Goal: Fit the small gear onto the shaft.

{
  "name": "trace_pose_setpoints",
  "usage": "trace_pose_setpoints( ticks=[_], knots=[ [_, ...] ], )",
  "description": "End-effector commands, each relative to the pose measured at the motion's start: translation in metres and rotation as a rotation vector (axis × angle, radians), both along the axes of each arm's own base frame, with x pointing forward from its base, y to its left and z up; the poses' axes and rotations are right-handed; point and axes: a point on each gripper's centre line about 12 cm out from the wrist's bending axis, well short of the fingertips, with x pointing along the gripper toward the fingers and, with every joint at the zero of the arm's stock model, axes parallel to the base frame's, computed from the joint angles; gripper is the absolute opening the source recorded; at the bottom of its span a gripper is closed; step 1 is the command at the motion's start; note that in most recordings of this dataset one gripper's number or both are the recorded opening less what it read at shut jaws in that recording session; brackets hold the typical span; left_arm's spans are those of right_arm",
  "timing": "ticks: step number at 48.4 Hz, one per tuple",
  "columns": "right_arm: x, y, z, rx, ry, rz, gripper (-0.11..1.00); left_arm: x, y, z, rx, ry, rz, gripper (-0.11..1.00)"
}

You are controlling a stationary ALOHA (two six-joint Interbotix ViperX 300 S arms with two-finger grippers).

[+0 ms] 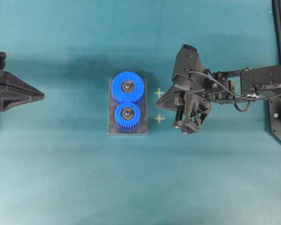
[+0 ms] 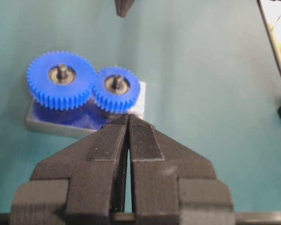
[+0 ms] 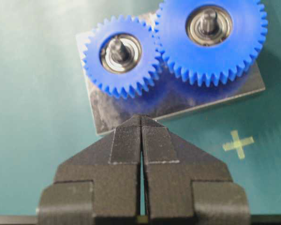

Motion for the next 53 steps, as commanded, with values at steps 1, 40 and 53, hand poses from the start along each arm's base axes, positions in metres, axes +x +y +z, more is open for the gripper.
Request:
trace_pose_setpoints(
  ticks=[1, 40, 53],
  knots=[
    [0.0021, 0.0004, 0.006, -0.001, -0.025, 0.001, -0.02, 0.0027, 0.0003, 0.0058, 0.003, -0.017, 0.001, 0.0],
    [0.0013, 0.0005, 0.0055, 0.002, -0.023, -0.001, -0.02, -0.0031, 0.0033, 0.0088, 0.004, -0.067, 0.015, 0.0],
    [0.0018, 0.0004, 0.005, 0.002, -0.021, -0.001, -0.02, -0.0044, 0.0033, 0.0049, -0.006, -0.055, 0.018, 0.0]
  ],
)
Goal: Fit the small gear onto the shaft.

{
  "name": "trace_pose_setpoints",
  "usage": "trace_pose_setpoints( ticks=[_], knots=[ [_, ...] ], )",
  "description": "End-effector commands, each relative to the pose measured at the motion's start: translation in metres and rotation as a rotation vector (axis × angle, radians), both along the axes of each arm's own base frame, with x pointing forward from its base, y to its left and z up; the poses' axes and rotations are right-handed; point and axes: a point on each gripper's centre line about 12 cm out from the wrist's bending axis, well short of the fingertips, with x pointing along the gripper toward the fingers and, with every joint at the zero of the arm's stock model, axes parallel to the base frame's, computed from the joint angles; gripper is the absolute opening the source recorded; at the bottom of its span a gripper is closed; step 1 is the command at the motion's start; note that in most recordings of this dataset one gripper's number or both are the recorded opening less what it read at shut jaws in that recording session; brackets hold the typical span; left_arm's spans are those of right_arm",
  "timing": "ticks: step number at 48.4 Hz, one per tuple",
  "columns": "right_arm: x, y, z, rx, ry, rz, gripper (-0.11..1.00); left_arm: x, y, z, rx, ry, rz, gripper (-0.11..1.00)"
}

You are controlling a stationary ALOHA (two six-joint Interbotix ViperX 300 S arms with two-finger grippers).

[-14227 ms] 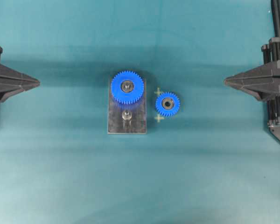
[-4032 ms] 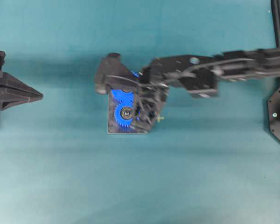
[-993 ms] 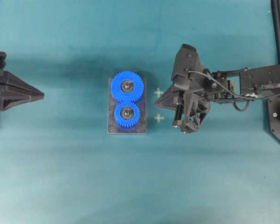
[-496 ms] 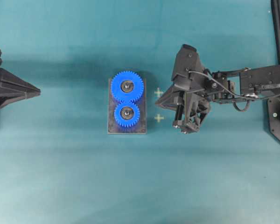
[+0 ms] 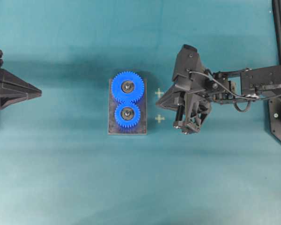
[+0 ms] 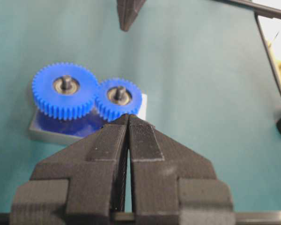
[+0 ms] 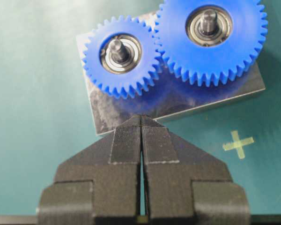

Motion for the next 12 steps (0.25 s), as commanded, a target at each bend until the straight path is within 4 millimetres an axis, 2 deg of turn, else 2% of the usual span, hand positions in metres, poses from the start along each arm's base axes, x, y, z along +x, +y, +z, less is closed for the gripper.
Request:
trace_pose_setpoints(
  ticks=[1, 12],
  knots=[
    [0.0021, -0.0001, 0.006, 0.002, -0.025, -0.002, -0.02, 0.0015, 0.0003, 0.0034, -0.001, -0.009, 0.002, 0.0],
    [-0.0004, 0.0005, 0.0018, 0.005, -0.012, -0.004, -0.02, 0.0013, 0.0003, 0.0037, -0.009, -0.011, 0.004, 0.0]
  ],
)
